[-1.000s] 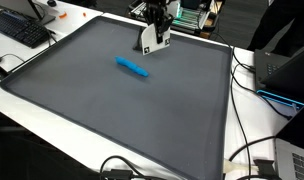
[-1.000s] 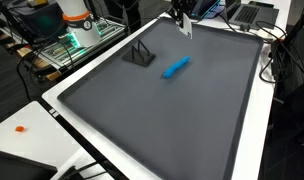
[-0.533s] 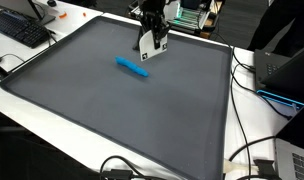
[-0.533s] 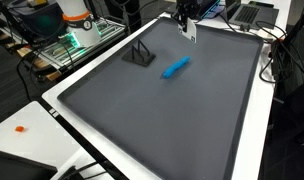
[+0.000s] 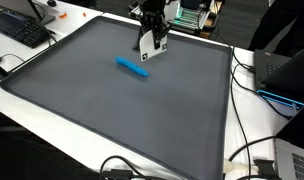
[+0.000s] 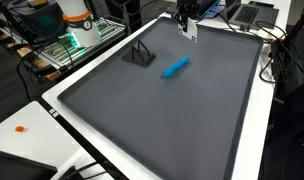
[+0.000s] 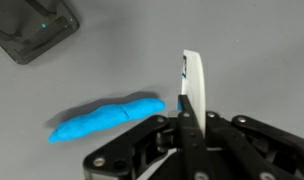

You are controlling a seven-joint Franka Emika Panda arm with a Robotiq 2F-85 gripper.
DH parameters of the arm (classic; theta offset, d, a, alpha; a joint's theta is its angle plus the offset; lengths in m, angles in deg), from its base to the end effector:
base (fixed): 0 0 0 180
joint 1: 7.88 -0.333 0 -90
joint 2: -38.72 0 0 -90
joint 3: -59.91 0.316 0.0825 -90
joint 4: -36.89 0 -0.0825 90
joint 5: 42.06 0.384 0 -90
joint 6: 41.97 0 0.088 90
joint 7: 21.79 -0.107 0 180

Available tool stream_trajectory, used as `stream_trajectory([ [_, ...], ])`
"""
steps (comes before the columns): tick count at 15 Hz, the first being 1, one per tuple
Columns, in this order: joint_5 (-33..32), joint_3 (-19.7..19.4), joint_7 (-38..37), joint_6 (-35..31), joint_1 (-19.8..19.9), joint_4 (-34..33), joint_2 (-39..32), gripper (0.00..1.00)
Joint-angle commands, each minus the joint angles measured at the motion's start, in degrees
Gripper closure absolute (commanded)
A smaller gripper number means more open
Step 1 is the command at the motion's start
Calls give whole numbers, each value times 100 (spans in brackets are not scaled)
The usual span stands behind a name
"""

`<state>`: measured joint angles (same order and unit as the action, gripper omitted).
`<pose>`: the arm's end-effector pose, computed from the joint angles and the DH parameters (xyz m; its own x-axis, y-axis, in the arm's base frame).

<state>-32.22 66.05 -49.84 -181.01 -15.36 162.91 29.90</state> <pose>0.5404 0.1311 0.3206 0.9291 -0.3698 -0.0081 -0.3667 -0.9179 -0.1514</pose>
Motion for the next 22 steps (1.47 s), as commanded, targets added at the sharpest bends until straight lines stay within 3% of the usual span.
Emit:
stream_trajectory([
  [1, -459, -31, 422, 279, -86, -223, -211, 99],
  [4, -871, -32, 856, 678, -143, -478, -446, 99],
  [8, -1626, -116, 777, 1120, -286, -907, -835, 99],
  [15, -2187, -254, 898, 953, -384, -1415, -1427, 99],
  [22, -2327, -401, 983, 894, -448, -1750, -1843, 99],
])
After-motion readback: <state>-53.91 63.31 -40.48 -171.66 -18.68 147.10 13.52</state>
